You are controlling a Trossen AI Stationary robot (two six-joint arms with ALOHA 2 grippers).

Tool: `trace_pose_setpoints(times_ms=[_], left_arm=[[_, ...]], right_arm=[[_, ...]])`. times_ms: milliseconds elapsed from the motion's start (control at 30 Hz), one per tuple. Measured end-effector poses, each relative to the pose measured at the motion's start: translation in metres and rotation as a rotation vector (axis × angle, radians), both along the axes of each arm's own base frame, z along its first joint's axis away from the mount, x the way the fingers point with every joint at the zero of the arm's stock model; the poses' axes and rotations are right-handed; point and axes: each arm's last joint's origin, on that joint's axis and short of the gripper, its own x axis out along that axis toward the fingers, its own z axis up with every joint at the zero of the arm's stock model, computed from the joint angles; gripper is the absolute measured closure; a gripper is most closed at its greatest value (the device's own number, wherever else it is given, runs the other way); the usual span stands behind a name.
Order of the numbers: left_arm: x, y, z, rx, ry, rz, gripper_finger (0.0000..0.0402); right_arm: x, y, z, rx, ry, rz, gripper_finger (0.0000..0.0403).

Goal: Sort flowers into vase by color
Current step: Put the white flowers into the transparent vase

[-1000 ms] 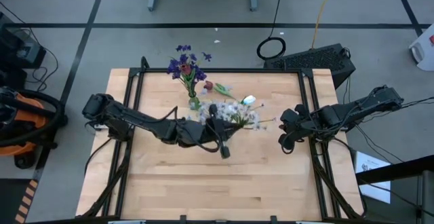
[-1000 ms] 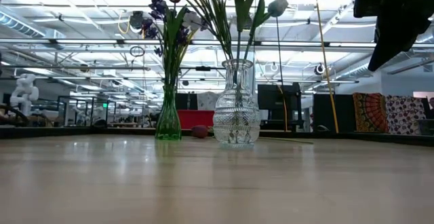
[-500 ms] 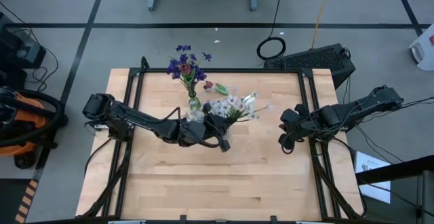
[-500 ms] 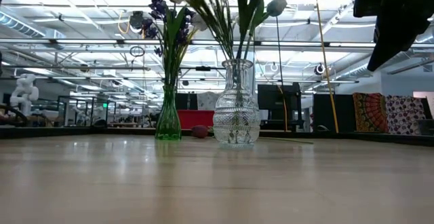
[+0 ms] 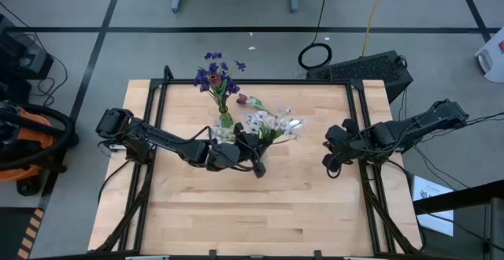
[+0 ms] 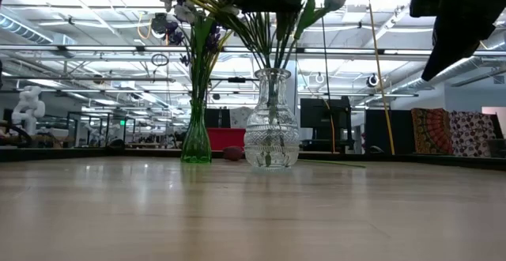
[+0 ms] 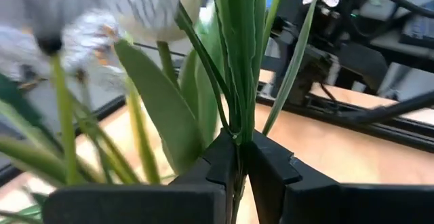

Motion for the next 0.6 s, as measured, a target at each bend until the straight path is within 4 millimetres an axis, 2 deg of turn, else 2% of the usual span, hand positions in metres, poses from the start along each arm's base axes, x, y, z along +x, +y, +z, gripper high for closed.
trace_pose_setpoints(times_ms=[600], left_arm=[[-0.0016, -0.0041, -0.0061, -0.004, 0.069, -0.075, 0.0359]], right_arm=[[0.0056, 0.0021, 0.0028, 0.028, -0.064, 0.002, 0.0403]])
